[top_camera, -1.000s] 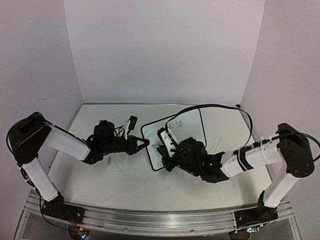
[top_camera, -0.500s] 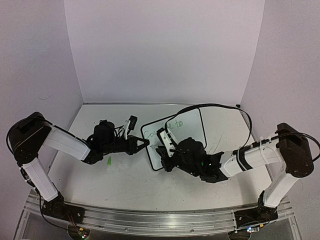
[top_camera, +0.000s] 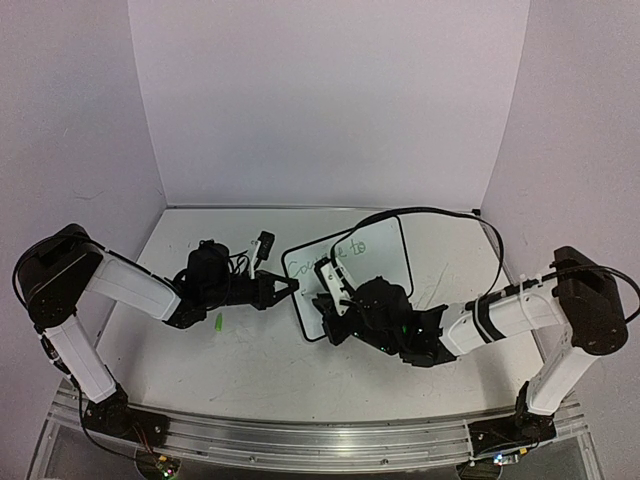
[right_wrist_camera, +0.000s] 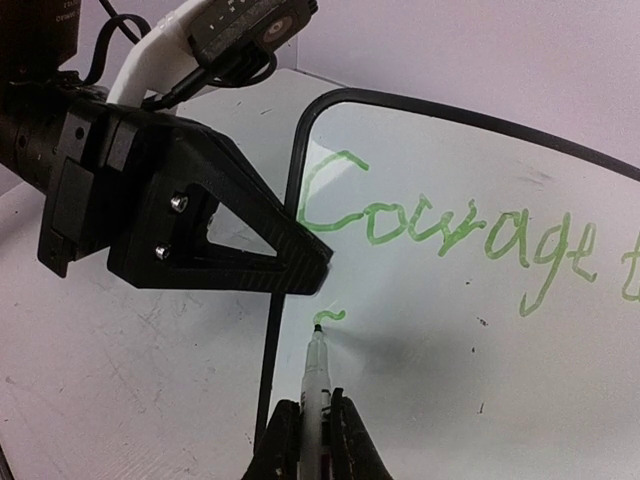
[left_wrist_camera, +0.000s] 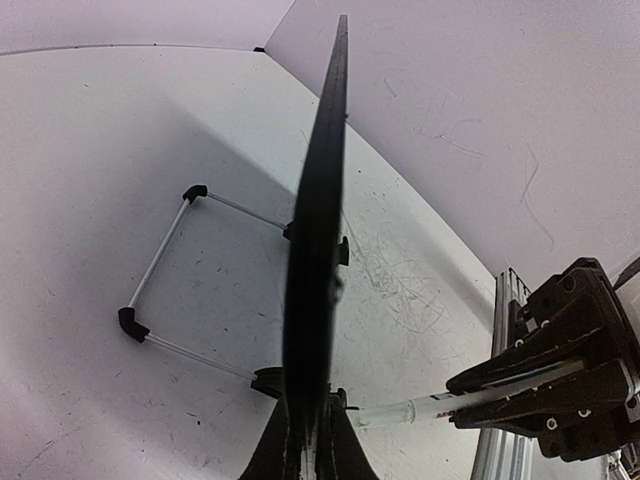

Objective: Write a sentence on the whiteboard

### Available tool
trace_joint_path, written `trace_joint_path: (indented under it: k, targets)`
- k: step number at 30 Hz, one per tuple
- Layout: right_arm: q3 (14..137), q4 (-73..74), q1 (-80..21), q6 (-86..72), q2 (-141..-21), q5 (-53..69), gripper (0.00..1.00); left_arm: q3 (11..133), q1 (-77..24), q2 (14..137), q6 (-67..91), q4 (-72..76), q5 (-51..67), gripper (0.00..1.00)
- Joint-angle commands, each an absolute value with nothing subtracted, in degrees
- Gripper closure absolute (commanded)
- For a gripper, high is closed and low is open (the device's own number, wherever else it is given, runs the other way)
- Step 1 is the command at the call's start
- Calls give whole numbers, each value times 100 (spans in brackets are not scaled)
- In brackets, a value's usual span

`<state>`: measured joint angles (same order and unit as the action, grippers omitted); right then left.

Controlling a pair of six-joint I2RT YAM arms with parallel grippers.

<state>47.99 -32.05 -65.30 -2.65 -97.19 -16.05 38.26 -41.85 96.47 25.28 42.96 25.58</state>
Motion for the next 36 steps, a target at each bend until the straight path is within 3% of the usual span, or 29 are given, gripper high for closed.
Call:
trace_joint_path:
  k: [1,19,36]
  targets:
    - [4755,-3120,-6514,-363,-9610,-1833,100,3982,-4210,9704,2276,3999,2382,100]
    - [4763,-2837,-6518,-510,-9503,-2229,100,3954,-4208,9670,2241,3981,2363,100]
    - [4802,-2729,-6561,-468,-9542,-1855,100,3897,-4210,9617,2232,3981,2337,100]
